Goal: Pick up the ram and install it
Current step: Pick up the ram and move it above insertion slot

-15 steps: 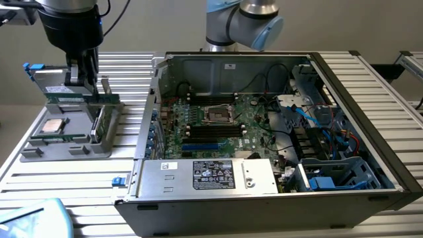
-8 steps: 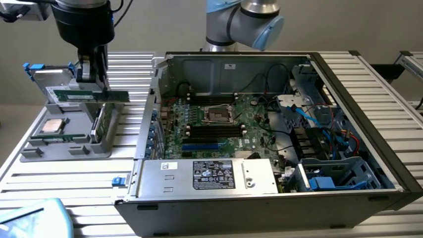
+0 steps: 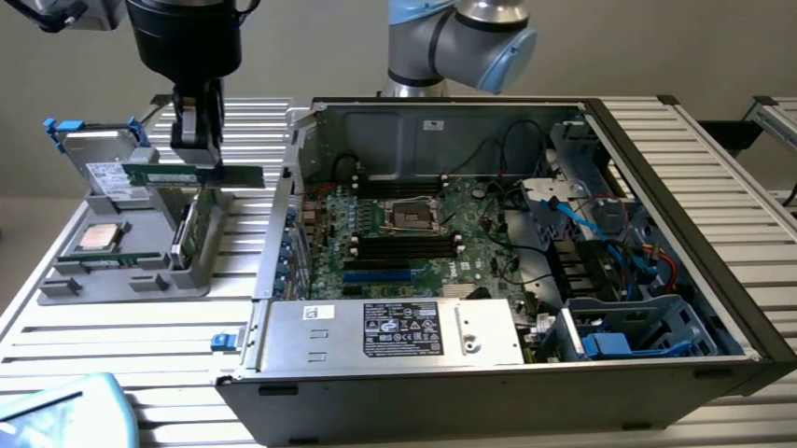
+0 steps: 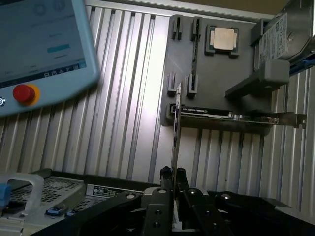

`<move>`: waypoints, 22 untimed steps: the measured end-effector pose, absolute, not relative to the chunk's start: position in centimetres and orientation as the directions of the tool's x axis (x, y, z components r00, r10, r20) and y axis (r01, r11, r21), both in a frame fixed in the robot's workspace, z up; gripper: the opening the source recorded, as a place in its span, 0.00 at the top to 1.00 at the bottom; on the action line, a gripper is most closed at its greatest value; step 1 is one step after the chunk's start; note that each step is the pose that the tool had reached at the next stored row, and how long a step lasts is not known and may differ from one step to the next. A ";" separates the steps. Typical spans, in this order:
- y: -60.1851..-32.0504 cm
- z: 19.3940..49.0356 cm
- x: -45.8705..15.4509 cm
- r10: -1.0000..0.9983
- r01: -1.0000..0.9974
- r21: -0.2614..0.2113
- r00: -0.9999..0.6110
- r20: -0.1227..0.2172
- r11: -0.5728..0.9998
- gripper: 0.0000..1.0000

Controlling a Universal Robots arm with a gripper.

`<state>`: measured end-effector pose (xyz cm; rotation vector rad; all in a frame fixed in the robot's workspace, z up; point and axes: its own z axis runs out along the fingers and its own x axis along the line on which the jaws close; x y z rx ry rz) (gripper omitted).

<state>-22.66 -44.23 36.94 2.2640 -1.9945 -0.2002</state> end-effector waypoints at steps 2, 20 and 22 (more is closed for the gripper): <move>-44.2 37.0 -22.0 -0.992 -0.976 0.175 0.124 -0.021 -0.126 0.86; -43.9 37.4 -17.6 -0.992 -0.978 0.167 0.124 -0.020 -0.126 0.86; -43.9 37.4 -17.1 -0.992 -0.978 0.166 0.124 -0.020 -0.126 0.86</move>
